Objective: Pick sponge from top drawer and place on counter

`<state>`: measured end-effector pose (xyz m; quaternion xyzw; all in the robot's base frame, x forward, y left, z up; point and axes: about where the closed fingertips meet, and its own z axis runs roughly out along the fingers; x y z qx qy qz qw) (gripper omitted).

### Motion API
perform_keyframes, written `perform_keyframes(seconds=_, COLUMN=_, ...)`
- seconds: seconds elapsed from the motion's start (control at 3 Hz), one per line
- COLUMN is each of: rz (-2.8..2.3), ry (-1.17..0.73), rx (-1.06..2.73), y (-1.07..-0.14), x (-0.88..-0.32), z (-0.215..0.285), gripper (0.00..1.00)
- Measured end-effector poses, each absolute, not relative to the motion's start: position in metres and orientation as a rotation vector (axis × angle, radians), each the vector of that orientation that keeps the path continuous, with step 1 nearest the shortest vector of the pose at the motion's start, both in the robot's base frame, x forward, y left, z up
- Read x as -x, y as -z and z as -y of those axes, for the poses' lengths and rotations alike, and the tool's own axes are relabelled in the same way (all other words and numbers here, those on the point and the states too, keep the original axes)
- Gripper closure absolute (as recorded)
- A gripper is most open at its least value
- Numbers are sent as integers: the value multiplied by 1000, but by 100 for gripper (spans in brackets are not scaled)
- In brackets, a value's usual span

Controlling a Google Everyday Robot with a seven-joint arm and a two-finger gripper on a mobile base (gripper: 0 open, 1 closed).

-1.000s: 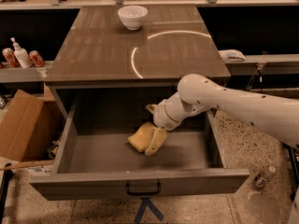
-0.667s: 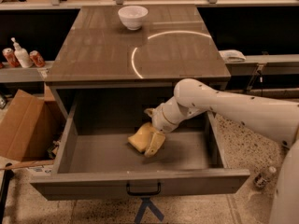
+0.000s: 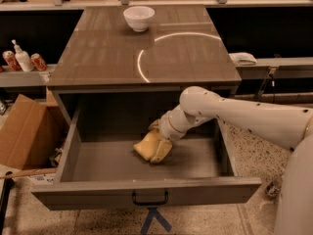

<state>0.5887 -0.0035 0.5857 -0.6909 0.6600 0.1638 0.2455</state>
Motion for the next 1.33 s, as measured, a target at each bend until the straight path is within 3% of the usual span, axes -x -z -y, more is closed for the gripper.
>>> perform_keyframes(seconds=0.67, rz=-1713, ry=-337, rx=1832, y=-659, x=-571, z=33, gripper=87)
perform_keyframes(seconds=1.0, rz=-1656, ry=-324, rx=1794, y=-720, x=-555, z=61, gripper=100)
perform_keyframes(seconds=1.33, rz=-1613, ry=-353, rx=1791, y=-763, x=-534, z=85, gripper=100)
